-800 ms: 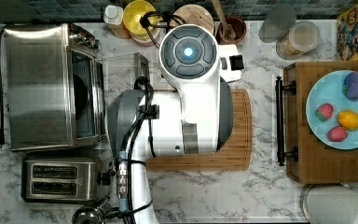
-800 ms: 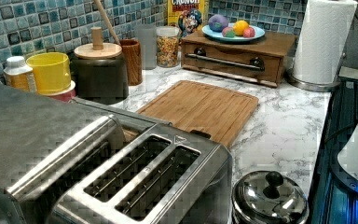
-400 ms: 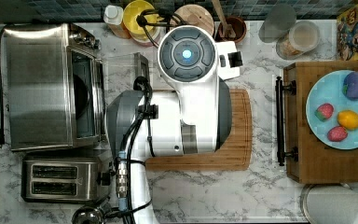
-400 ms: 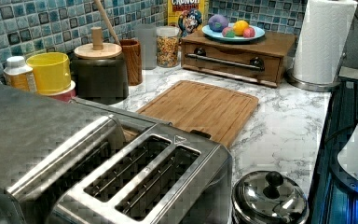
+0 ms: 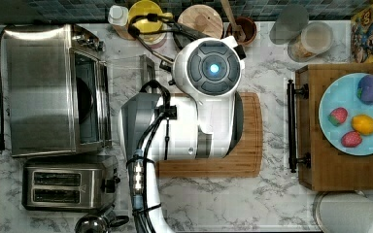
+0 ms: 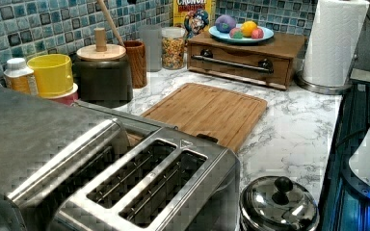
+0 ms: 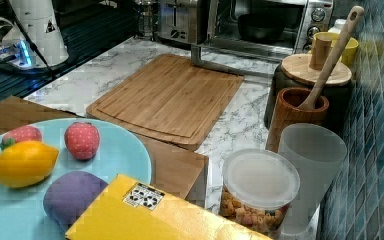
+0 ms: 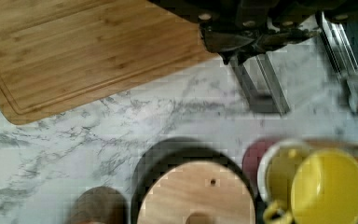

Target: Close the oven.

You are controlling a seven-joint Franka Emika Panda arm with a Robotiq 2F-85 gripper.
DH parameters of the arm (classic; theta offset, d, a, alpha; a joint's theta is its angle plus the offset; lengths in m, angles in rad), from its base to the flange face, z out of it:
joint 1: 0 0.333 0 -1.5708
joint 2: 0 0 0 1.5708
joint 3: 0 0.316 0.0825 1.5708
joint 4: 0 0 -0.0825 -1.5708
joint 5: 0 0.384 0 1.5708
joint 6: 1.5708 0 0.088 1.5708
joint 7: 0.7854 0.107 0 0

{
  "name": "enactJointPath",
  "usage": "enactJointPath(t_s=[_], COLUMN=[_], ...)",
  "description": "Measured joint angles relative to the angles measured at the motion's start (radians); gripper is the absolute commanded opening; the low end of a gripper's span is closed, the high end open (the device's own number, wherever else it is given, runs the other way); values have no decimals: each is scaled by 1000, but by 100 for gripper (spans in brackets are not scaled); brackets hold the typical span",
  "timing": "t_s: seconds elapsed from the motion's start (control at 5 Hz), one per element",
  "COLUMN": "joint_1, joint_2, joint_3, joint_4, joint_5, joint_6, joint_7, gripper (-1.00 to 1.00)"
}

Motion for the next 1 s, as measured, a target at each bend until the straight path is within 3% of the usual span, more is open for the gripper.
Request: enactJointPath(t_s=[0.4, 0.6, 1.0], joint_1=[-38, -62, -97], joint_2=[28, 82, 184], joint_3=[-11, -12, -9], joint_4=[-85, -86, -141], joint_5=[230, 329, 472], joint_6=[-60, -114, 4], joint_7=[-502, -646, -743], gripper=[-100, -100, -100])
